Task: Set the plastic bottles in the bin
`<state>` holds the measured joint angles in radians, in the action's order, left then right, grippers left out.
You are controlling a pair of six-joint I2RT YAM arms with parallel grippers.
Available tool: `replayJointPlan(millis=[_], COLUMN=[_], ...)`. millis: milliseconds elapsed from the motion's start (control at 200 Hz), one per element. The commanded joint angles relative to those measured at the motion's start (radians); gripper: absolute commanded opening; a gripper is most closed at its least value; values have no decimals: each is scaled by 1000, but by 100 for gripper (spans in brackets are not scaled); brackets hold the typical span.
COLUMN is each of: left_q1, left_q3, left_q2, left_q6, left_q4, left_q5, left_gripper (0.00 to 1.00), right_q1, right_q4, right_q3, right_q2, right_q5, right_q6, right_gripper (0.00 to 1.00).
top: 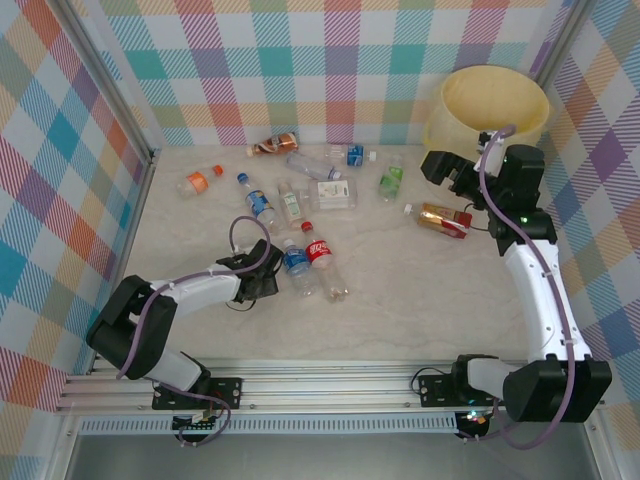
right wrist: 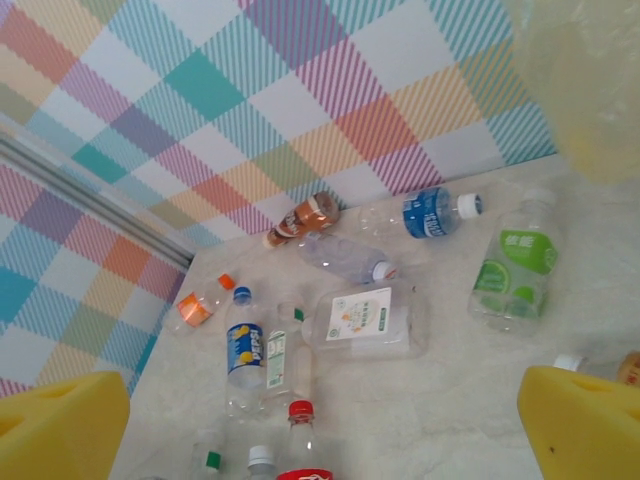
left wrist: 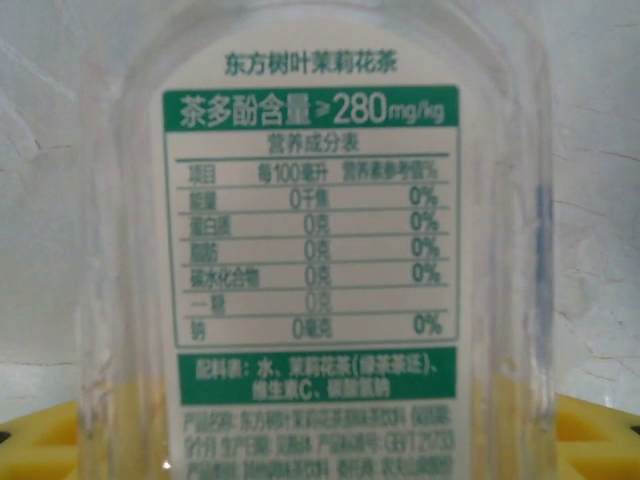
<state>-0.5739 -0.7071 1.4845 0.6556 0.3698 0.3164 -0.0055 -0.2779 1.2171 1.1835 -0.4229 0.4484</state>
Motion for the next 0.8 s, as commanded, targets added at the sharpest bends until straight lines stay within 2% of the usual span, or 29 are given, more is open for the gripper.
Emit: replayJointPlan(millis=[0, 235, 405, 545, 675, 795], left_q1=[-1, 9, 7, 2, 2, 2], left_q3=[15, -1, -83, -159, -256, -330], left_q2=[-61, -244, -360, -388, -323, -250], left_q6=[-33, -123, -242, -370, -440, -449], left_q4=[-13, 5, -28, -214, -319, -422], left_q5=[22, 9, -36, -252, -474, -707], left_gripper=[63, 56, 50, 51, 51, 52], right_q1=[11, 40, 83, 112, 138, 185], right_q4=[67, 66, 21, -78, -62, -47], right_q3=[-12, 7, 48, 133, 171, 196], right_q2=[6, 34, 72, 133, 175, 197], right_q5=[-65, -103, -80, -79, -221, -309], right_q6=[-5, -10, 12, 28, 29, 13], right_gripper=[100, 100, 100, 100, 100, 100])
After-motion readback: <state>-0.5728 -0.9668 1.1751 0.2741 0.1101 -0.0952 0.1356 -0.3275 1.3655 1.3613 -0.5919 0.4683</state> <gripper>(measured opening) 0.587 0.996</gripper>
